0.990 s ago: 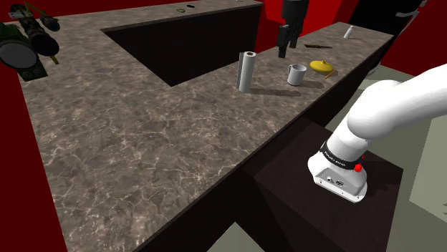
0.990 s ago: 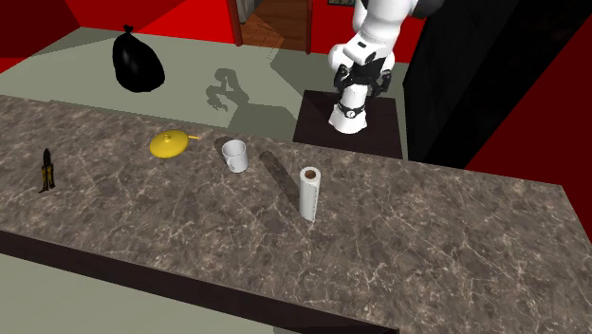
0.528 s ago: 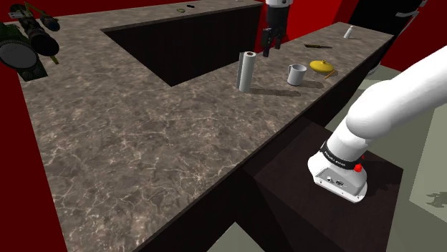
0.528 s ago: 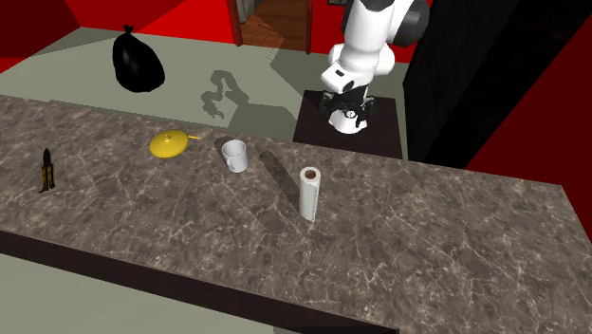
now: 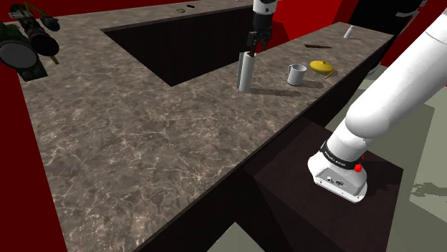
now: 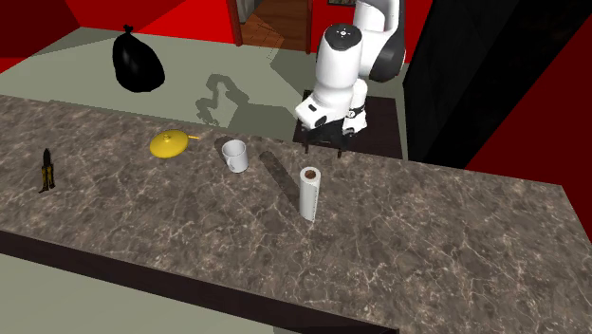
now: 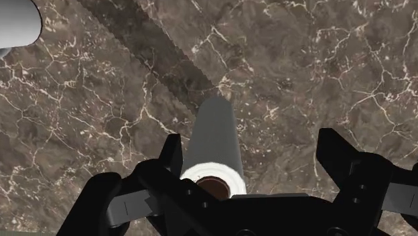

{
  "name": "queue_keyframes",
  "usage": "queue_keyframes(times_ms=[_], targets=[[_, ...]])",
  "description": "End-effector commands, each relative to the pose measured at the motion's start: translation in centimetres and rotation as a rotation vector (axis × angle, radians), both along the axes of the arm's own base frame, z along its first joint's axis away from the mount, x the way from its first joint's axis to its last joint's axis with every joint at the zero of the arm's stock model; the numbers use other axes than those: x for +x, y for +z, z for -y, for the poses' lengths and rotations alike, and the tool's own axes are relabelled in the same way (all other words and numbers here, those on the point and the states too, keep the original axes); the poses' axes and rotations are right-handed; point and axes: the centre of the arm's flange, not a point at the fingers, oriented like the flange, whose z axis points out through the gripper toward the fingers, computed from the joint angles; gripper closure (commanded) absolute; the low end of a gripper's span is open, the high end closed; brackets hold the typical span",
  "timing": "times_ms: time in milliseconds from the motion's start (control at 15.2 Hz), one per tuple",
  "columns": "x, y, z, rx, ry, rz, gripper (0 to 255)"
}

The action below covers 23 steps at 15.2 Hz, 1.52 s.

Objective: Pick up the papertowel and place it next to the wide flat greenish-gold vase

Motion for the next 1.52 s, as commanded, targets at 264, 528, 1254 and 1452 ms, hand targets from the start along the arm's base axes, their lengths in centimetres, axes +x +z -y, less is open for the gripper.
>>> queue_keyframes(times_ms=[264, 528, 1254, 1452], targets=[[3.5, -2.9, 2.9, 0.014, -0.022, 0.021, 0], [3.5, -5.0, 3.0, 0.014, -0.022, 0.021, 0], [3.5, -5.9, 3.0, 0.014, -0.022, 0.021, 255], [3.5, -5.8, 3.0, 0.014, -0.022, 0.021, 255]])
